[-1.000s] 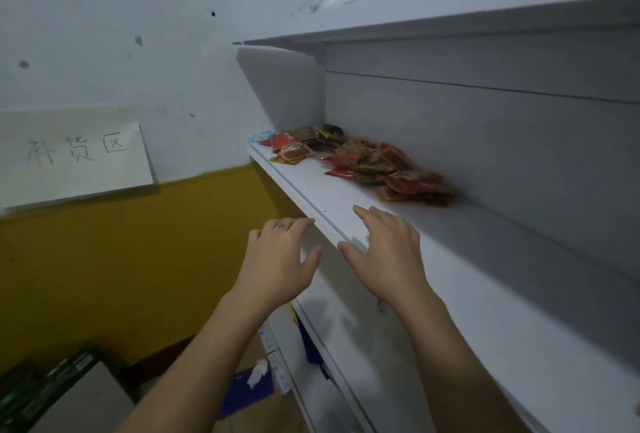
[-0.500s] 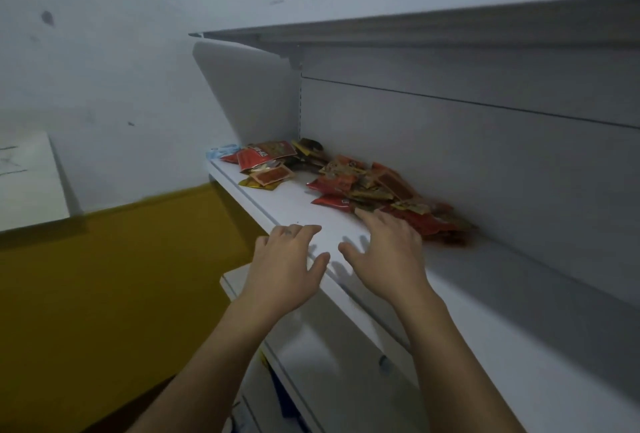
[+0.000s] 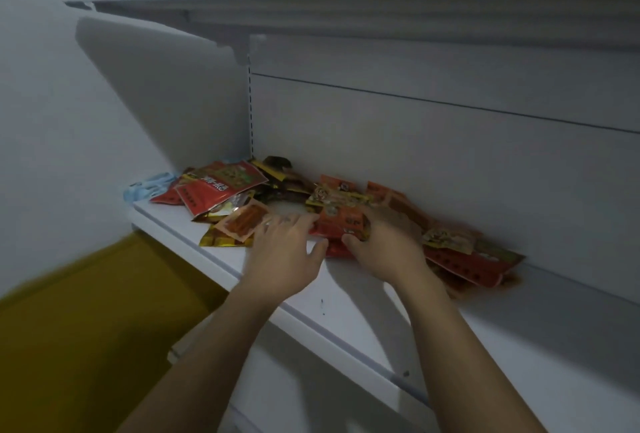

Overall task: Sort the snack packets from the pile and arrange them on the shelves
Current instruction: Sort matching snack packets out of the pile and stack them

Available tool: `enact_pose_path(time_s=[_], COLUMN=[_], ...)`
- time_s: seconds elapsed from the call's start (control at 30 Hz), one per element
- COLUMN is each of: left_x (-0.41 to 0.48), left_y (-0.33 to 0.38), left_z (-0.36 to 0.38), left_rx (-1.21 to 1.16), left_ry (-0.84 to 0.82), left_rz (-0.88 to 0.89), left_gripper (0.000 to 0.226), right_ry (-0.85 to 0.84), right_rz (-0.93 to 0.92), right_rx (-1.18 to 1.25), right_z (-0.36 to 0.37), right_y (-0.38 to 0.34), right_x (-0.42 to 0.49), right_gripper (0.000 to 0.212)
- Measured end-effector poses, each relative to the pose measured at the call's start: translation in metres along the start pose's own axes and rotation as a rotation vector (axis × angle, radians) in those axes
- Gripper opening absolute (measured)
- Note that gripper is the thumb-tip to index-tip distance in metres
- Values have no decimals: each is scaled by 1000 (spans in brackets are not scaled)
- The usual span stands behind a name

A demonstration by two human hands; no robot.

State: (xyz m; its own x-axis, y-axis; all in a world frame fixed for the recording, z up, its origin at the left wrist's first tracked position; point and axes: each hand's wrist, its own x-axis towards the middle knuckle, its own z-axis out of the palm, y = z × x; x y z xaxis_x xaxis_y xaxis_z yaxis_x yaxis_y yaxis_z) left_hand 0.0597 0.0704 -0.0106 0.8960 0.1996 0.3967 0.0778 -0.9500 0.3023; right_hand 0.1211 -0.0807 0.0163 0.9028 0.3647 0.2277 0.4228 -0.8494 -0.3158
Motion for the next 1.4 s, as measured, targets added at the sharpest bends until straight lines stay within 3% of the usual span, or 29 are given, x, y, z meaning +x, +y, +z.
enact_pose_path(time_s=[0.1,0.27,0.4,0.5,0.57,0.67,0.77,0.9,1.07,1.3,1.4], left_x=[22,69,99,130,145,151,150,150,149,144,136], left_y=[-16,-36,-38,-36,-36,-38,-38,-46,-51,-53,-48], left_z=[6,22,38,42,48,66,77,82,81,78,74], left_rx=[3,-26,-92,-28,-18,-26,-138,-214,-344,-525,-591], left_ry=[-13,-7,5,-210,-265,-222,-269,-258,-198,-128,-123], left_rz=[45,99,43,-67,-105,-95,-77,-61,-144,-212,-192], left_gripper=[36,31,49,64,58,40,38,33,8,28,28], right_ry=[-36,-141,47,58,63,48,45,30,54,40,61], right_rz=[48,117,112,57,65,110,128,156,155,219,179], right_rx=[25,118,-112,-172,-192,-208,-234,-196,-176,-69,27], right_z=[3,24,54,68,69,67,68,74,75,62,57], right_y=[-12,-19,-14,-7,-2,2,3,9,9,8,8], right_x=[22,61,79,88,90,90,92,93,94,91,87], right_gripper=[41,44,50,58,52,58,70,61,75,98,95])
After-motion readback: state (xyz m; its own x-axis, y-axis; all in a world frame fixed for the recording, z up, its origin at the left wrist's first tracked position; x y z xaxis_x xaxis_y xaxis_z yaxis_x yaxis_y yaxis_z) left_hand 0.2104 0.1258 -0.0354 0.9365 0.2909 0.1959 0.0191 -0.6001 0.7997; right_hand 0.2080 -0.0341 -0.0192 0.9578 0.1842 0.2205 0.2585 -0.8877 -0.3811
